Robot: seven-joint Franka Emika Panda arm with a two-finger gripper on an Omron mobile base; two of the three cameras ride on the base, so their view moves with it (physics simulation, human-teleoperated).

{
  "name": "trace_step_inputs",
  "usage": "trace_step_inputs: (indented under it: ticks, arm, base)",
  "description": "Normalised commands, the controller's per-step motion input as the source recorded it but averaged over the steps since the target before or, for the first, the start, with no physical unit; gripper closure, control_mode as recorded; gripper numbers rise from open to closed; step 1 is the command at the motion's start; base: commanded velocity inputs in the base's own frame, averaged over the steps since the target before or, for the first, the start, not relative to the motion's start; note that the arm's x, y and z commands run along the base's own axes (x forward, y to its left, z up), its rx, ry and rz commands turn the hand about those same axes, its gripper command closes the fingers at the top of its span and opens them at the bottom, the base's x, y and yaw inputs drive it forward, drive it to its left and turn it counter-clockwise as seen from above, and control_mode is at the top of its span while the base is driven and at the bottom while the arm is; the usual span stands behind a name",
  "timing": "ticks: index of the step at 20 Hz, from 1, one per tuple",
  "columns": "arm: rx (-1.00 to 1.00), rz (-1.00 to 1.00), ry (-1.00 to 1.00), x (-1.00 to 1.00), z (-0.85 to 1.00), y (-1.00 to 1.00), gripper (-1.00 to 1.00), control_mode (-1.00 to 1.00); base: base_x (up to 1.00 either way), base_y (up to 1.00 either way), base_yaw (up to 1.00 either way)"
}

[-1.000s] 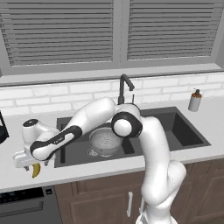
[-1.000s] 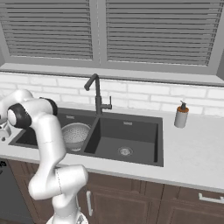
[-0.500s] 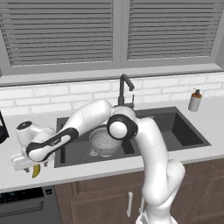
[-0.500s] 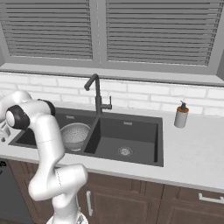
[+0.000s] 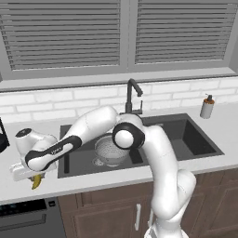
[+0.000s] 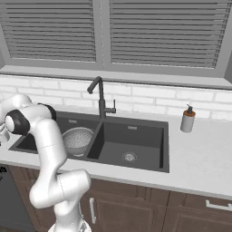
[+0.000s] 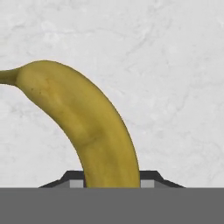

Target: Put the colander in the sink, put the banana in the colander, and turn on the sink faucet and pour water over the colander.

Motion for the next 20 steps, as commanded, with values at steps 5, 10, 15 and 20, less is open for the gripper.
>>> trace_step_inputs:
  ticks: [5,10,15,20]
  arm:
    - [0.00,0.00,-0.04,0.00,0.05,-0.17,1.00,-1.00]
    - [0.00,-0.04,-0.05,0.00,0.38,-0.89,1.00,-1.00]
    - [0.02,-0.11,0.00,0.00,0.40,-1.00,1.00,-1.00]
    - [0.05,-0.19,0.00,0.12,0.26,-1.00,1.00,-1.00]
  base:
    - [0.00,0.00,0.00]
    - [0.00,0.00,0.00]
    - [0.00,0.00,0.00]
    - [0.00,0.00,0.00]
